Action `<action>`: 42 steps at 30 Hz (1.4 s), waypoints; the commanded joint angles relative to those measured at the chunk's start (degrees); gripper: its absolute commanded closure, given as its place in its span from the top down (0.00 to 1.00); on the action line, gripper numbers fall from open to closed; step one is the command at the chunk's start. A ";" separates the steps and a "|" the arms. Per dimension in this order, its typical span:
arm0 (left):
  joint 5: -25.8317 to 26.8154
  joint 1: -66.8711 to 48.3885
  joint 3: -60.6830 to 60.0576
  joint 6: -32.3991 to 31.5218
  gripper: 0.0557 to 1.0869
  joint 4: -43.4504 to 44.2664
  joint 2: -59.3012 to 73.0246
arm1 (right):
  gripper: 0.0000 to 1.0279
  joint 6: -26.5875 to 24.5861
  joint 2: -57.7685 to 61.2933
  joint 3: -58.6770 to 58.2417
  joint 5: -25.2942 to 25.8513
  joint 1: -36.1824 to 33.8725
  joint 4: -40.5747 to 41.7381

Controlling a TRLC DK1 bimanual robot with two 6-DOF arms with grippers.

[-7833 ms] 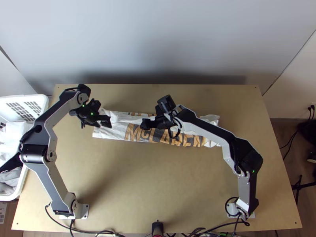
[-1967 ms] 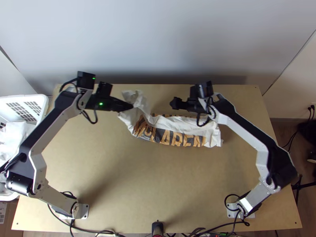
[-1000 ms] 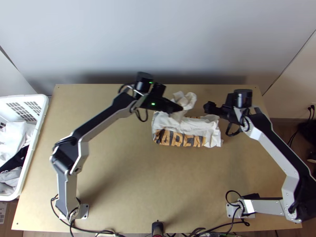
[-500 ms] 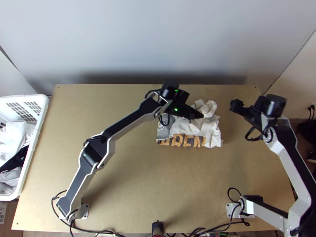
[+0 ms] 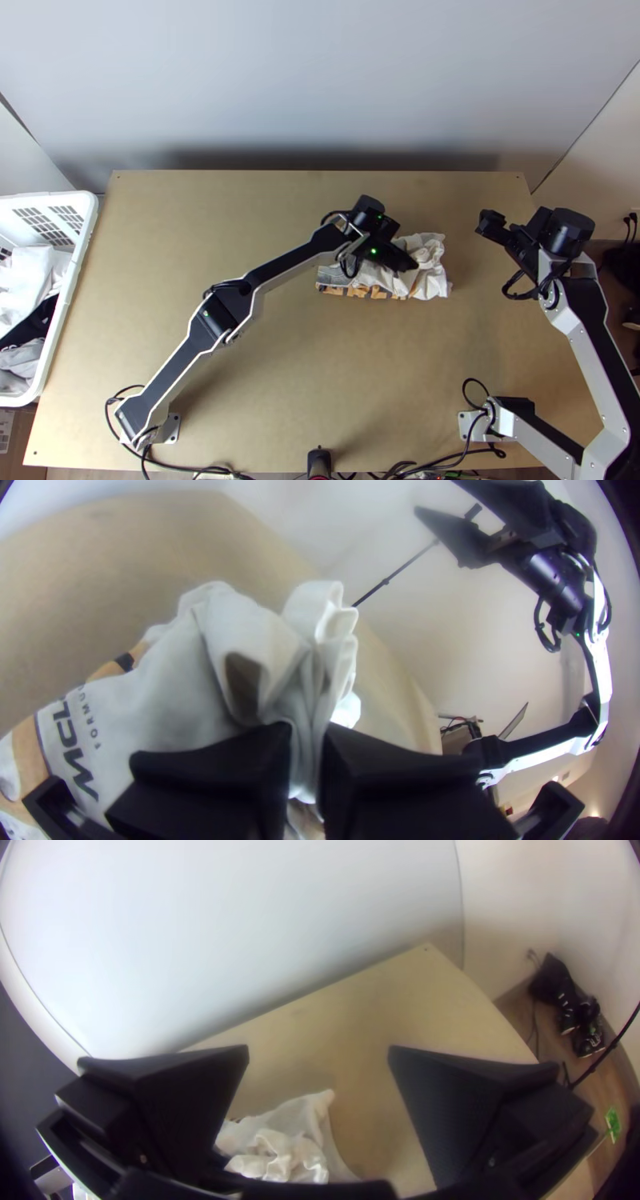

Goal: Fold the t-shirt

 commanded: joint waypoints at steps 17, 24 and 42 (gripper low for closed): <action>-1.32 0.93 2.21 -8.33 0.95 -1.71 -10.25 | 0.95 -1.36 -1.37 -3.56 0.34 7.78 3.14; -1.23 6.90 -2.01 -2.96 0.95 -9.01 -13.77 | 0.95 3.38 7.07 -0.92 -1.68 11.82 2.00; -21.01 13.14 -29.34 28.68 0.95 -16.30 -24.22 | 0.95 23.60 31.07 20.61 -28.04 23.77 -9.43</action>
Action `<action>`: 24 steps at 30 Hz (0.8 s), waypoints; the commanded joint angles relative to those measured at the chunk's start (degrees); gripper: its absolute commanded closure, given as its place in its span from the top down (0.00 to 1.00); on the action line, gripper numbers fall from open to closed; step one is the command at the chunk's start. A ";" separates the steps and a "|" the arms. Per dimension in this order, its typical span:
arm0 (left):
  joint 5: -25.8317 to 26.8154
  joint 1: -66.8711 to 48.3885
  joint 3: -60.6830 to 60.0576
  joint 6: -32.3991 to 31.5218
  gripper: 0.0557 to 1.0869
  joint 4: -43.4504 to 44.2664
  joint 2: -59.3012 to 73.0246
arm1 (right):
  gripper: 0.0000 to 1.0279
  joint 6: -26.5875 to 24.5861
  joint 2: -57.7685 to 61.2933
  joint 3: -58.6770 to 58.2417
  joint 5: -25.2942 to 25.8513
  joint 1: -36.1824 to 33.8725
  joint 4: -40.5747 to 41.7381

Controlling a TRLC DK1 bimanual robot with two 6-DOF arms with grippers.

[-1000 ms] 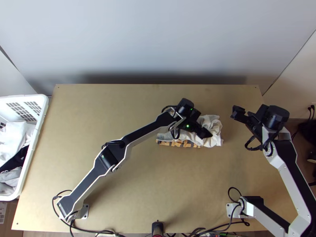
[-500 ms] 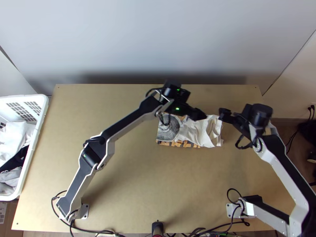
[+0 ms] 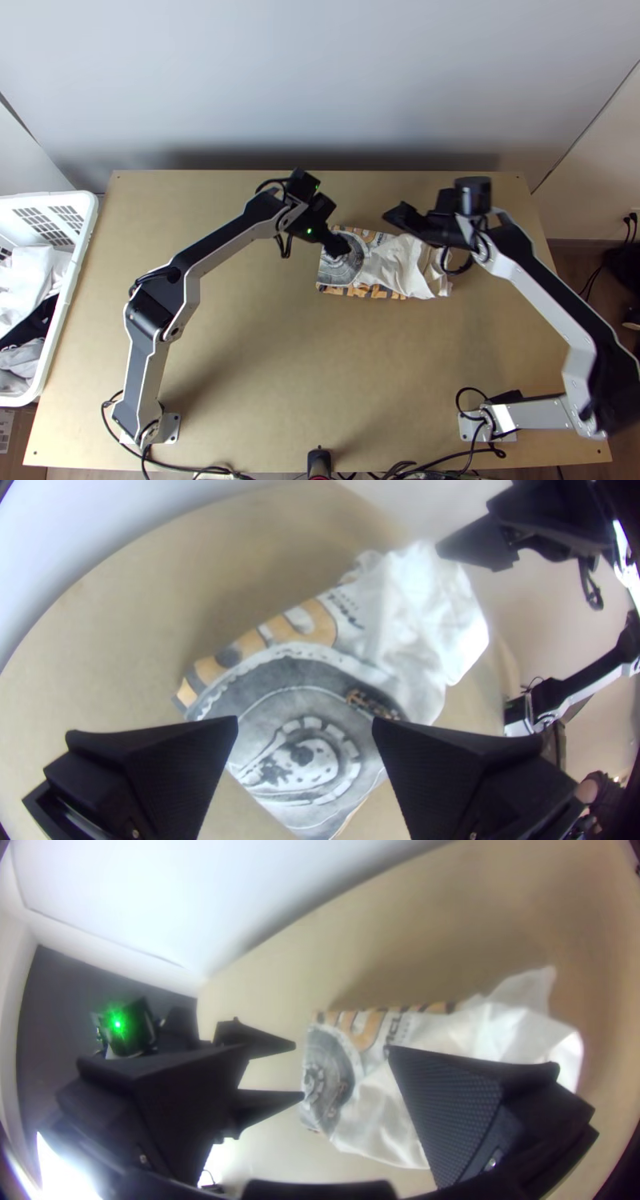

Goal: Fold the t-shirt

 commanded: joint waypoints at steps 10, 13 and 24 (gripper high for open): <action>-6.80 2.90 -8.49 6.51 0.95 3.29 -4.14 | 0.95 1.47 13.50 -0.13 -3.51 -4.62 -3.14; -6.80 3.34 -8.31 6.60 0.95 3.55 -4.41 | 0.95 -4.50 10.51 0.48 6.51 -6.82 -6.04; -6.80 2.82 -8.23 5.99 0.95 4.43 -4.32 | 0.95 -15.40 4.36 0.57 25.49 -7.70 -13.33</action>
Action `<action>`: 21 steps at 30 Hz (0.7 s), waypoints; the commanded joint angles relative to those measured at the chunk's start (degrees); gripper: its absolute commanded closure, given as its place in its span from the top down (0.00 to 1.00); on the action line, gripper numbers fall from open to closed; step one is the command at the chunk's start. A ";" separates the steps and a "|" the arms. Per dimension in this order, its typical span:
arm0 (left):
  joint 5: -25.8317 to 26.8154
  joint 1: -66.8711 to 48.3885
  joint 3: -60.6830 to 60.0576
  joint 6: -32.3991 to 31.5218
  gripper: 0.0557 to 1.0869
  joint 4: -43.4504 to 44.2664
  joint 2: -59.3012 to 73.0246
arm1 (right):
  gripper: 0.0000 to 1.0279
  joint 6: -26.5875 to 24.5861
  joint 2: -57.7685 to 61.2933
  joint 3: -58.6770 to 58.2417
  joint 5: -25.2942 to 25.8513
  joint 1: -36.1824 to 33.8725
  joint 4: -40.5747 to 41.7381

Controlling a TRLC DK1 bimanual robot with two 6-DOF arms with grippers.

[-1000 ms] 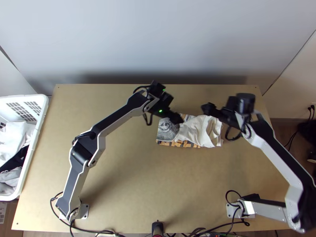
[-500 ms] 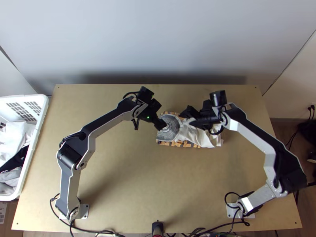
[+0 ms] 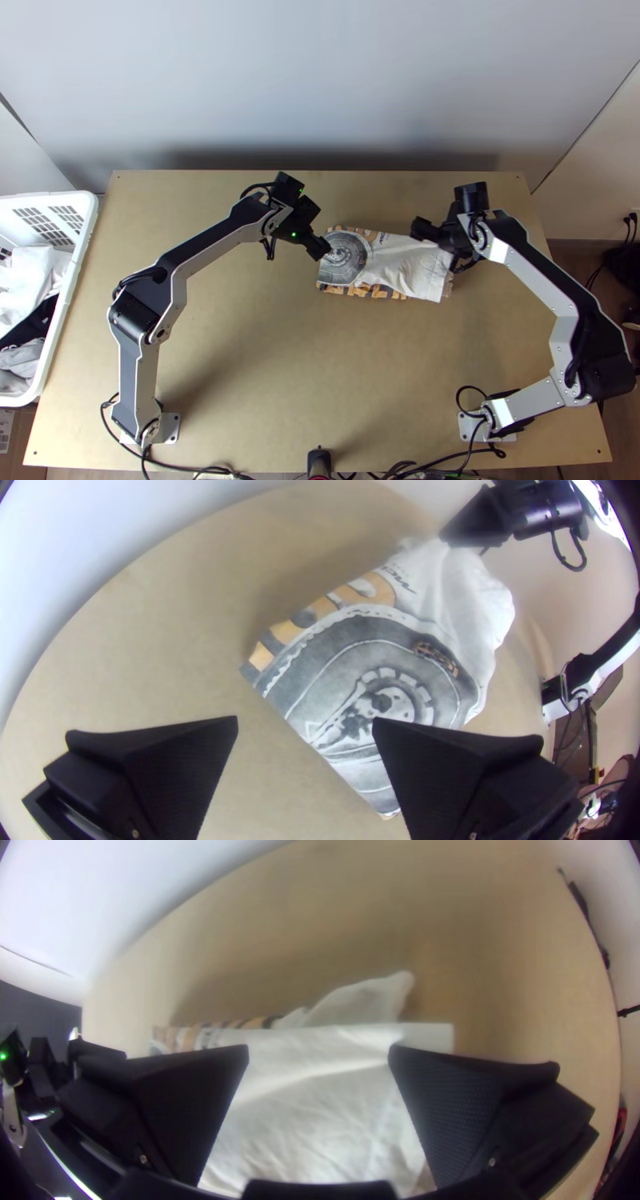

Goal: Fold the t-shirt

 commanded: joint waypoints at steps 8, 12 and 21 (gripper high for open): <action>-0.09 0.11 0.19 -0.53 0.95 0.43 -1.00 | 0.95 -1.88 -10.81 11.16 4.16 2.33 -7.63; -0.09 0.28 0.10 -0.70 0.95 0.25 -1.44 | 0.95 7.00 -10.11 14.94 -8.59 2.42 -12.64; -0.18 -0.60 0.19 -1.49 0.95 0.52 -2.06 | 0.95 11.65 -0.35 2.46 -21.95 0.84 -13.95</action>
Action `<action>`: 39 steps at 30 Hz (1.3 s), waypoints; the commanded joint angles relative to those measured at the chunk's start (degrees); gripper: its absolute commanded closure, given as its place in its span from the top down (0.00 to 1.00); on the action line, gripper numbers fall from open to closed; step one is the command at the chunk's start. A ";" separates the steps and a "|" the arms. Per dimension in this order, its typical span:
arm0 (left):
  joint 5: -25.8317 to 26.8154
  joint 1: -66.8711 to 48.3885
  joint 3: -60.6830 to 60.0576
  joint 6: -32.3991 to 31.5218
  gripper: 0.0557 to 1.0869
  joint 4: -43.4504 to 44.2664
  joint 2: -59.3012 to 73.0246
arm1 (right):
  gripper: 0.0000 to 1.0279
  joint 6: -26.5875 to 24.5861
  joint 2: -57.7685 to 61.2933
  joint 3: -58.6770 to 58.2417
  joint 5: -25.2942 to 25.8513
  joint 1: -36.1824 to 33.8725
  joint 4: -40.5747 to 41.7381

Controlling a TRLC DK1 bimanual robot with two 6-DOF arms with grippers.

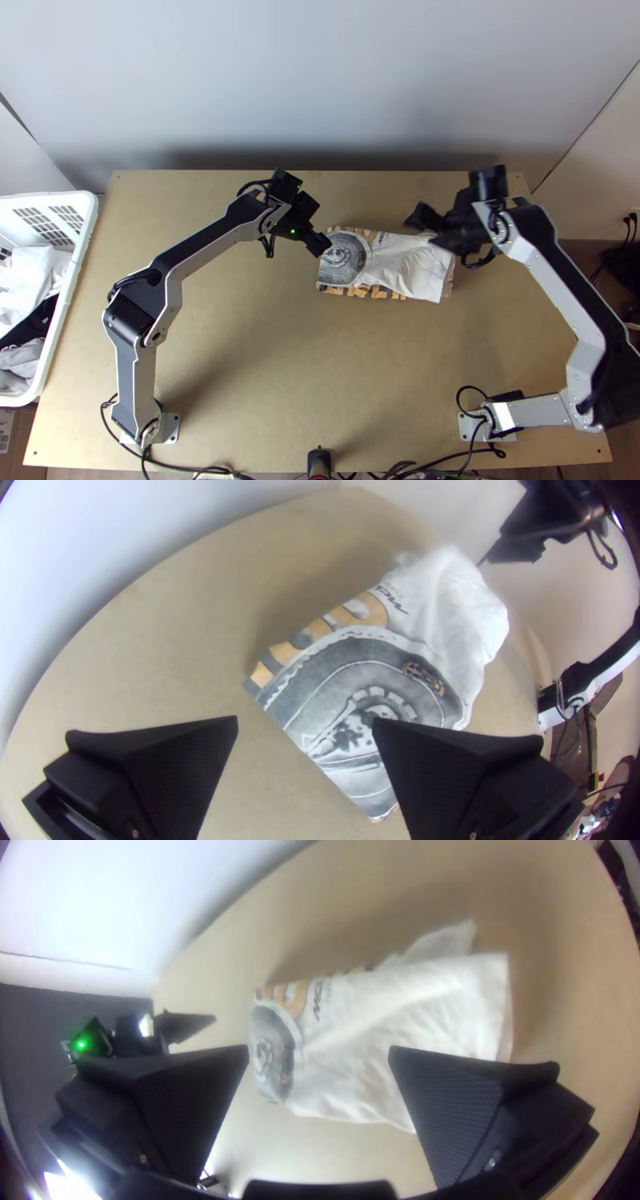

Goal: Fold the t-shirt

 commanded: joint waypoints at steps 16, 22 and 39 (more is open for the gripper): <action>0.39 0.08 -0.49 -2.62 0.95 -1.59 -0.66 | 0.95 -13.39 3.02 -10.75 19.29 -7.61 2.37; 12.79 2.81 -1.19 -11.23 0.95 -5.37 -0.66 | 0.95 -14.10 -2.43 -7.93 19.29 -3.57 4.21; 19.38 6.24 -20.09 -12.46 0.95 -4.23 -15.34 | 0.95 -9.44 -3.92 -11.27 14.54 -8.93 10.63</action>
